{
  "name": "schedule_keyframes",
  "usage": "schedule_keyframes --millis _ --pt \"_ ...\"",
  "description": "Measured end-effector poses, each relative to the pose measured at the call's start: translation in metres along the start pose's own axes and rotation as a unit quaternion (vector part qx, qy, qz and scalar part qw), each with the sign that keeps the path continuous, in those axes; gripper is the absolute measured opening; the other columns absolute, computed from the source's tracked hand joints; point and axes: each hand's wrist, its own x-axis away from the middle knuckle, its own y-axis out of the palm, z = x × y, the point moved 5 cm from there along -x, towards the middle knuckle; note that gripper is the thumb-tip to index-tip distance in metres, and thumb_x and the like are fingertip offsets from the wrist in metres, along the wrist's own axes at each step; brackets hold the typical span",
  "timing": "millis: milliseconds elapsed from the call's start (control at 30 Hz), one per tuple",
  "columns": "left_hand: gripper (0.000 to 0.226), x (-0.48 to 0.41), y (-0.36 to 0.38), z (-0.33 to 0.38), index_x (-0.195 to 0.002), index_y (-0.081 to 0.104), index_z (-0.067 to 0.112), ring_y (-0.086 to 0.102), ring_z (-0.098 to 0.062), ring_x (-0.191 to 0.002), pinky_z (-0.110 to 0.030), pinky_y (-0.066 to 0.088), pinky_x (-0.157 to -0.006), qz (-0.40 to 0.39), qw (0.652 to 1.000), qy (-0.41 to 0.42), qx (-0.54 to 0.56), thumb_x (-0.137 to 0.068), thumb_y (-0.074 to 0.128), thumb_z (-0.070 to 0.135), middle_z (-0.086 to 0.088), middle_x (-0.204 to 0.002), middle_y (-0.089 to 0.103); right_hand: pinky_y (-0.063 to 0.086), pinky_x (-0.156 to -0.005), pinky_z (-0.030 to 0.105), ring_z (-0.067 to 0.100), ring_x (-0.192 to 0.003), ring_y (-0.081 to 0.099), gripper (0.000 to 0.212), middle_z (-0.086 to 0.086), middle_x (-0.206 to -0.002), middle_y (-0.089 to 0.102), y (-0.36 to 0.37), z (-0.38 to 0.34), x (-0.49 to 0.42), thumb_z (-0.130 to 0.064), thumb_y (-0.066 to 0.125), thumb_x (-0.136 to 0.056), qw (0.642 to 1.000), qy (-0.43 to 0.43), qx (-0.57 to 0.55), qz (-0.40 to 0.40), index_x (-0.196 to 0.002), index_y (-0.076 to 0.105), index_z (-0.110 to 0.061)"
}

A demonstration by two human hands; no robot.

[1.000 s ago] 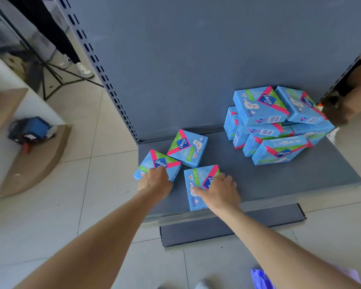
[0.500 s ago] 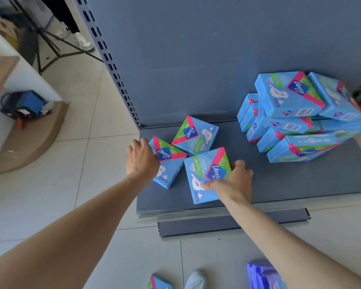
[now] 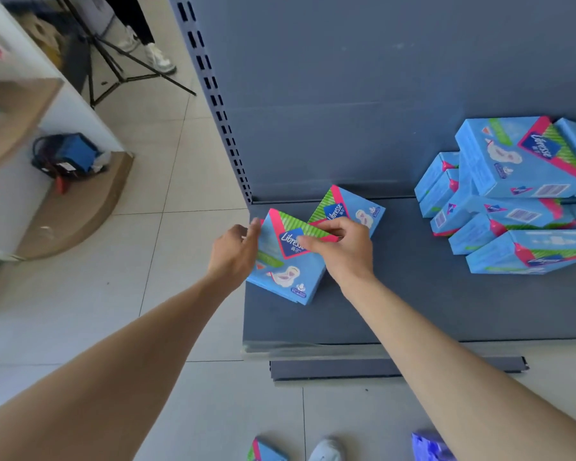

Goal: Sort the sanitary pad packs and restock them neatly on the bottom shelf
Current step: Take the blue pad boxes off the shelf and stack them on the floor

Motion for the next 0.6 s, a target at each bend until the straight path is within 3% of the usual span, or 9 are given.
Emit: schedule_keyframes --millis 67,167,233,300,367,400,500,600 --pt "0.045 -0.003 0.002 -0.003 -0.11 0.06 0.011 0.059 -0.021 -0.079 -0.027 0.04 -0.059 -0.029 1.0 0.008 -0.006 -0.094 0.043 0.05 -0.008 -0.101 0.065 0.045 -0.067 0.013 0.011 -0.079 0.061 0.035 0.0 -0.089 0.067 0.007 0.002 0.001 -0.021 0.086 -0.066 0.998 -0.03 0.032 0.04 -0.089 0.065 -0.008" --pt "0.043 -0.007 0.005 -0.007 -0.114 0.058 0.013 0.063 -0.022 -0.088 -0.028 0.045 -0.063 -0.042 0.999 0.008 0.014 -0.091 0.052 0.049 -0.006 -0.105 0.067 0.038 -0.071 0.008 0.017 -0.089 0.056 0.037 0.003 -0.097 0.06 0.015 0.004 0.002 -0.025 0.083 -0.071 0.992 -0.08 0.069 0.07 -0.092 0.059 -0.008" --pt "0.041 -0.006 0.004 -0.009 -0.116 0.058 0.014 0.062 -0.016 -0.078 -0.024 0.047 -0.057 -0.043 0.998 0.013 0.047 -0.093 0.051 0.047 -0.004 -0.103 0.066 0.035 -0.07 0.001 0.015 -0.092 0.049 0.04 0.005 -0.103 0.053 0.021 0.003 0.003 -0.028 0.079 -0.076 0.987 -0.101 0.099 0.069 -0.098 0.055 -0.005" --pt "0.037 -0.002 0.003 -0.008 -0.115 0.059 0.013 0.061 -0.012 -0.074 -0.021 0.047 -0.054 -0.036 0.997 0.022 0.057 -0.095 0.049 0.043 -0.003 -0.101 0.065 0.039 -0.078 0.009 0.017 -0.097 0.047 0.041 0.006 -0.108 0.049 0.023 0.003 0.01 -0.033 0.071 -0.083 0.98 -0.115 0.123 0.101 -0.102 0.049 -0.004" --pt "0.036 -0.001 0.003 -0.008 -0.112 0.059 0.012 0.062 -0.018 -0.078 -0.026 0.048 -0.059 -0.026 0.998 0.03 0.05 -0.097 0.047 0.042 -0.005 -0.102 0.066 0.049 -0.085 0.033 0.024 -0.103 0.05 0.039 0.01 -0.113 0.05 0.02 0.012 0.019 -0.037 0.061 -0.09 0.98 -0.071 0.108 0.154 -0.103 0.046 -0.003" --pt "0.037 -0.001 0.002 -0.007 -0.112 0.059 0.011 0.061 -0.019 -0.079 -0.026 0.048 -0.059 -0.021 0.998 0.029 0.046 -0.097 0.046 0.042 -0.005 -0.101 0.065 0.051 -0.084 0.038 0.024 -0.104 0.052 0.04 0.011 -0.115 0.051 0.02 0.021 0.023 -0.038 0.058 -0.091 0.984 -0.014 0.081 0.157 -0.106 0.046 -0.003" --pt "0.038 -0.001 0.002 -0.004 -0.112 0.059 0.01 0.06 -0.021 -0.081 -0.026 0.046 -0.058 -0.017 0.999 0.026 0.022 -0.098 0.044 0.041 -0.004 -0.1 0.063 0.054 -0.083 0.039 0.025 -0.102 0.061 0.044 0.01 -0.118 0.056 0.03 0.043 0.03 -0.041 0.056 -0.09 0.984 0.152 0.003 0.094 -0.114 0.047 -0.005" --pt "0.037 0.0 0.003 -0.003 -0.112 0.059 0.009 0.06 -0.021 -0.084 -0.026 0.046 -0.059 -0.014 1.0 0.022 0.015 -0.098 0.044 0.039 -0.005 -0.103 0.064 0.056 -0.08 0.037 0.026 -0.1 0.064 0.036 0.01 -0.116 0.061 0.037 0.037 0.027 -0.036 0.053 -0.093 0.985 0.164 -0.012 0.054 -0.112 0.053 -0.005"
